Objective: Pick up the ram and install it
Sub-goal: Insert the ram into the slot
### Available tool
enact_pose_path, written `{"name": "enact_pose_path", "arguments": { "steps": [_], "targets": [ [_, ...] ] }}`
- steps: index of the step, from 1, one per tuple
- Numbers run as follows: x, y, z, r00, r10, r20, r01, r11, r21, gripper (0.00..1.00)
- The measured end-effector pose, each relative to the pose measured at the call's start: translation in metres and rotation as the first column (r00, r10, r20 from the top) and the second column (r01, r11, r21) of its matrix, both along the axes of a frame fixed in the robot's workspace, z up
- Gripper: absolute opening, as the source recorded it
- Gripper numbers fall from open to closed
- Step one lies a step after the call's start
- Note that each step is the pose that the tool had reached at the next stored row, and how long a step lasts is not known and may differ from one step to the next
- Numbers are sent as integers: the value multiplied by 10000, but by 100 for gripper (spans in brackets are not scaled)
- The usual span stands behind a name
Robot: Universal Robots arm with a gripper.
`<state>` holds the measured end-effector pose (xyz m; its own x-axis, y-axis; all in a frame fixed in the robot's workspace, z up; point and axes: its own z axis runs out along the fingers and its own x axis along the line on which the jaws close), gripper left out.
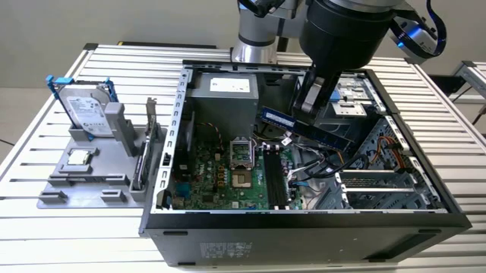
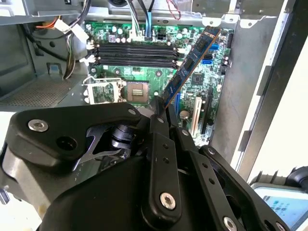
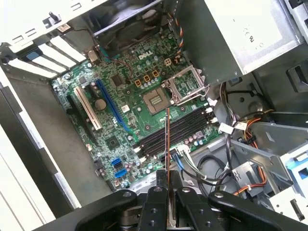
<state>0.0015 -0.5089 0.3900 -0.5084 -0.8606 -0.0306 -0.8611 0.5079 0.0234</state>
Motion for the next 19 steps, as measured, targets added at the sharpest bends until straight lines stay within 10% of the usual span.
{"name": "enact_pose_path", "arguments": {
  "steps": [19],
  "targets": [
    [0,0,0,9898,-1427,0,1427,9898,1,0]
  ]
}}
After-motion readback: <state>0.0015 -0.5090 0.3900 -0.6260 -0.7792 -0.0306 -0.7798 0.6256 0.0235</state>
